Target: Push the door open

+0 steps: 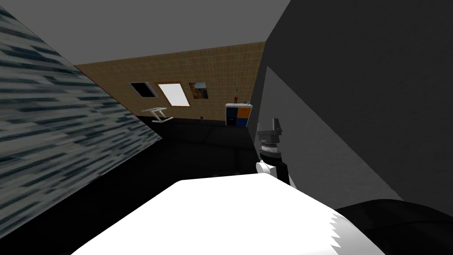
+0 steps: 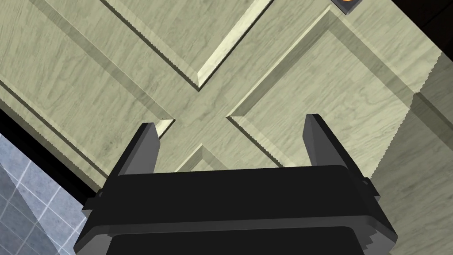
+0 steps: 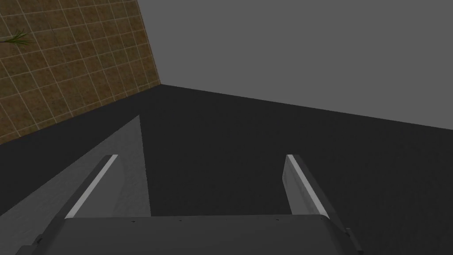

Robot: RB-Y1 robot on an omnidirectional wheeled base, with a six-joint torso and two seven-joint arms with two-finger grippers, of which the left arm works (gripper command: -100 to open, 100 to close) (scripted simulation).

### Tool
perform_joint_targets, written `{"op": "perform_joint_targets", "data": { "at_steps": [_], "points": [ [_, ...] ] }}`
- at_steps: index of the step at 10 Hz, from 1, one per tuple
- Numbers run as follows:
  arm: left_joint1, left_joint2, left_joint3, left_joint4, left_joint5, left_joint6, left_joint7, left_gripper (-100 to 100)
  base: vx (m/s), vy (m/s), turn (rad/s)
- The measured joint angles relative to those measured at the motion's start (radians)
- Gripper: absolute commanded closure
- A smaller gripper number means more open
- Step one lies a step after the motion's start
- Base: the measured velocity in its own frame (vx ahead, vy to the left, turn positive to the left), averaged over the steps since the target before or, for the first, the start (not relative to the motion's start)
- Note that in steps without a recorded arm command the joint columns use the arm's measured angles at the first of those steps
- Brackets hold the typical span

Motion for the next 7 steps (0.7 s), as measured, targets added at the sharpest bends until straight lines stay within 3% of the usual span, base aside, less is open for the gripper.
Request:
{"op": "perform_joint_targets", "data": {
  "at_steps": [2,4,7],
  "points": [
    [-0.013,-0.006,0.025,0.015,-0.02,0.038,-0.016,-100,-0.159,-0.044,-0.315],
    [-0.013,-0.014,0.055,0.033,-0.033,0.062,-0.03,-100,-0.141,-0.047,-0.251],
    [-0.023,-0.011,0.089,0.085,-0.059,0.101,-0.037,-100,-0.156,-0.054,-0.3]
  ]
}}
